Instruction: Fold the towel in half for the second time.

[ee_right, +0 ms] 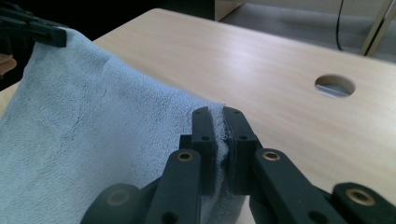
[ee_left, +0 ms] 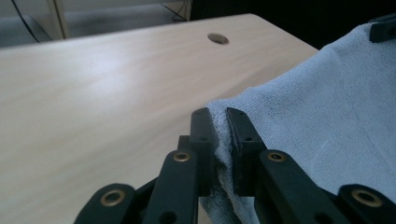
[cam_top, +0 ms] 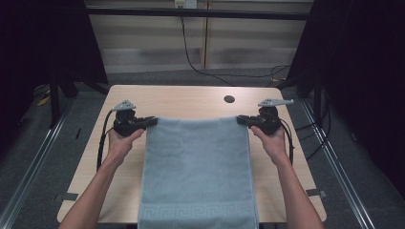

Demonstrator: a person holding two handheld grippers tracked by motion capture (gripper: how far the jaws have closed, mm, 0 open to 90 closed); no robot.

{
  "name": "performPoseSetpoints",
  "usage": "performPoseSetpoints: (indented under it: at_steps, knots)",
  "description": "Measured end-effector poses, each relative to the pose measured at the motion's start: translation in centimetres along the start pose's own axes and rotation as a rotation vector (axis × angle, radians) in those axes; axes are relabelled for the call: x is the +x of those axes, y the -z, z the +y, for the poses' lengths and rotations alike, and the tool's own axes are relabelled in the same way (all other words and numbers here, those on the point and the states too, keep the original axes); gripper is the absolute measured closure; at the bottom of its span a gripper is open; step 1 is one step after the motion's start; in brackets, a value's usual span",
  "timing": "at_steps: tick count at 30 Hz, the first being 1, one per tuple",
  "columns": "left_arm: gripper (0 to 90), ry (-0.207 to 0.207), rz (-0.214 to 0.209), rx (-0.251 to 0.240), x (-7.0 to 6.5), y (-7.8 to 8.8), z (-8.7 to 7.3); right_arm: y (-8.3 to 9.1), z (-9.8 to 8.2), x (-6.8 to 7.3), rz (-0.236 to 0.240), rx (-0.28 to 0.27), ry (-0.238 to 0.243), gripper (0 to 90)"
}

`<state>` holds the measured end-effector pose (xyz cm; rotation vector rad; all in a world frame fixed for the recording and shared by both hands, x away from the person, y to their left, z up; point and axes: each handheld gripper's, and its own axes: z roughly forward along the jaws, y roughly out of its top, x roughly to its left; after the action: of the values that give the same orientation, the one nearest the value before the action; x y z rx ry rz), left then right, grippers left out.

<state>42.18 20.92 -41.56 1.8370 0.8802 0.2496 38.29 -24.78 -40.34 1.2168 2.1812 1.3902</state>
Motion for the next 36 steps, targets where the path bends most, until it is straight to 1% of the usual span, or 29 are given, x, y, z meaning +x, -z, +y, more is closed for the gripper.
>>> performPoseSetpoints:
  at_steps: [3, 4, 5, 8, 9, 10, 11, 13, 14, 16, 18, 19, 20, 21, 22, 23, 24, 27, 29, 30, 31, 32, 34, 35, 36]
  knots:
    - [82.2, 0.016, 0.008, -0.049, 0.4, 0.3, 1.5, 0.1, 1.7, -0.4, -0.015, -0.024, 0.008, 84.5]
    - [82.3, 0.015, 0.008, -0.058, 0.5, 0.4, 2.0, 0.3, 2.2, -0.6, -0.021, -0.035, 0.010, 84.6]
    - [82.4, 0.005, 0.018, -0.063, 0.5, 0.5, 2.5, 0.4, 2.8, -0.7, -0.026, -0.050, 0.013, 84.7]
    - [82.5, -0.007, 0.010, -0.100, 0.3, 1.1, 3.7, 1.2, 4.3, -0.8, -0.041, -0.087, 0.019, 84.7]
    - [82.5, -0.014, 0.003, -0.106, 0.0, 1.4, 3.9, 1.5, 4.5, -0.7, -0.039, -0.100, 0.017, 84.7]
    - [82.5, -0.036, 0.010, -0.101, -0.3, 1.5, 3.9, 1.7, 4.6, -0.6, -0.036, -0.112, 0.022, 84.7]
    - [82.5, -0.052, 0.001, -0.097, -0.6, 1.7, 3.7, 1.9, 4.5, -0.3, -0.030, -0.115, 0.025, 84.7]
    - [82.5, -0.077, -0.011, -0.099, -1.3, 2.2, 3.1, 2.3, 3.9, 0.5, -0.013, -0.116, 0.048, 84.7]
    - [82.5, -0.078, -0.021, -0.107, -1.6, 2.5, 2.7, 2.6, 3.4, 0.9, -0.010, -0.111, 0.060, 84.7]
    - [82.5, -0.094, -0.025, -0.106, -2.1, 2.9, 1.8, 3.0, 2.4, 1.6, 0.003, -0.107, 0.075, 84.6]
    - [82.5, -0.097, -0.022, -0.097, -2.6, 3.3, 0.7, 3.5, 1.3, 2.0, 0.019, -0.109, 0.074, 84.6]
    - [82.5, -0.097, -0.022, -0.097, -2.6, 3.3, 0.7, 3.5, 1.3, 2.0, 0.019, -0.109, 0.074, 84.6]
    - [82.5, -0.103, -0.026, -0.095, -2.7, 3.7, -0.1, 4.0, 0.3, 2.2, 0.026, -0.100, 0.078, 84.4]
    - [82.4, -0.097, -0.028, -0.093, -2.8, 3.9, -0.6, 4.2, -0.3, 2.3, 0.034, -0.097, 0.078, 84.4]
    - [82.4, -0.095, -0.043, -0.094, -2.9, 4.1, -1.1, 4.4, -0.8, 2.3, 0.045, -0.097, 0.072, 84.2]
    - [82.4, -0.094, -0.043, -0.086, -3.1, 4.3, -1.5, 4.6, -1.3, 2.3, 0.057, -0.097, 0.067, 84.2]
    - [82.4, -0.102, -0.050, -0.088, -3.5, 4.6, -2.0, 4.8, -1.8, 2.4, 0.069, -0.098, 0.060, 84.1]
    - [82.4, -0.123, -0.064, -0.074, -4.7, 5.4, -3.4, 5.4, -3.2, 3.1, 0.088, -0.083, 0.067, 84.1]
    - [82.3, -0.116, -0.074, -0.077, -5.1, 5.8, -4.5, 5.7, -4.1, 3.7, 0.094, -0.068, 0.076, 84.0]
    - [82.3, -0.118, -0.077, -0.067, -5.1, 6.0, -5.0, 5.8, -4.6, 3.9, 0.099, -0.060, 0.076, 83.9]
    - [82.3, -0.109, -0.078, -0.062, -5.3, 6.1, -5.6, 6.0, -5.0, 4.2, 0.103, -0.055, 0.081, 83.8]
    - [82.3, -0.115, -0.081, -0.052, -5.4, 6.3, -6.0, 6.1, -5.5, 4.5, 0.109, -0.050, 0.080, 83.7]
    - [82.1, -0.104, -0.094, -0.040, -5.9, 6.7, -7.0, 6.4, -6.2, 5.0, 0.113, -0.036, 0.087, 83.2]
    - [82.1, -0.105, -0.097, -0.029, -6.1, 6.9, -7.5, 6.6, -6.8, 5.3, 0.116, -0.037, 0.082, 82.7]
    - [82.0, -0.110, -0.099, -0.007, -6.4, 7.0, -7.9, 6.7, -7.3, 5.5, 0.124, -0.041, 0.068, 82.5]
